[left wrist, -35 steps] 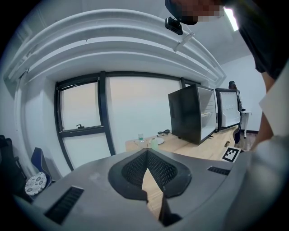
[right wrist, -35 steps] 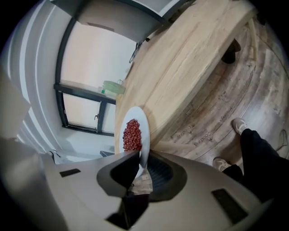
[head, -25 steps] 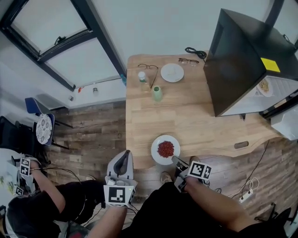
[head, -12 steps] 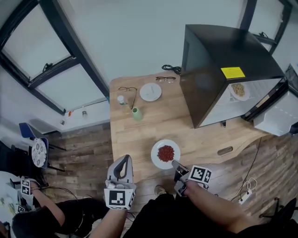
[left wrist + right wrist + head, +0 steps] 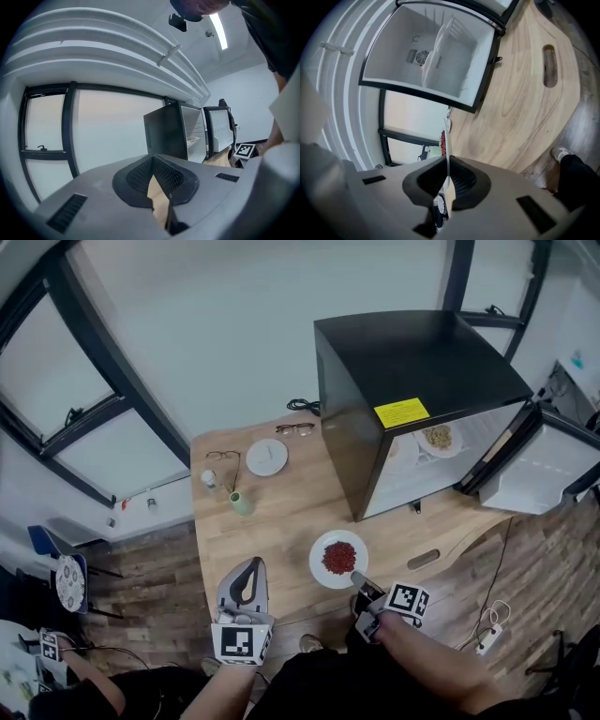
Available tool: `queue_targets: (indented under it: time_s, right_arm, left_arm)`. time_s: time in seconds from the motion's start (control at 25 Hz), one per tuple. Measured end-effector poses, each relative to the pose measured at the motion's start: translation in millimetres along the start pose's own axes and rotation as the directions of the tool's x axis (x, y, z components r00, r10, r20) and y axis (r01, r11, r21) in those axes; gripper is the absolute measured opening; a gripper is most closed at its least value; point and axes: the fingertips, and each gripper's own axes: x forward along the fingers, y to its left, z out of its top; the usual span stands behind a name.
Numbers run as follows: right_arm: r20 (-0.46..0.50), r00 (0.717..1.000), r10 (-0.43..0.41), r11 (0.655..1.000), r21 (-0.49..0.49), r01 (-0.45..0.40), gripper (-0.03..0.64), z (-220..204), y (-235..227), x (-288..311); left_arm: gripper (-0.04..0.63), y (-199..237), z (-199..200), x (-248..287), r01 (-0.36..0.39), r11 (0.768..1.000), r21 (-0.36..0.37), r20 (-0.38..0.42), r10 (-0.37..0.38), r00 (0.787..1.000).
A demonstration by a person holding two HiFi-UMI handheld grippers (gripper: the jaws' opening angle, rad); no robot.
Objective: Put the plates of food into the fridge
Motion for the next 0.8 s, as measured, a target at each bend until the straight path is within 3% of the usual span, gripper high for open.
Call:
queue_targets:
  time_s: [0.52, 0.8]
  right_arm:
    - [0.126, 0.992, -0.01, 0.998, 0.058, 0.003, 0.032, 96.8, -31.9, -61.0]
    - [0.168, 0.986, 0.006, 0.998, 0.06, -0.016, 0.032, 146.2, -35.0, -67.9]
  left_arm:
    - [0.003, -61.3, 25.2, 82.8, 0.088, 0.996, 0.028, 0.019, -0.089, 0.996]
    - [0.003, -81.4, 44.2, 118.9, 0.101, 0.994, 0.051, 0.028, -0.102, 0.994]
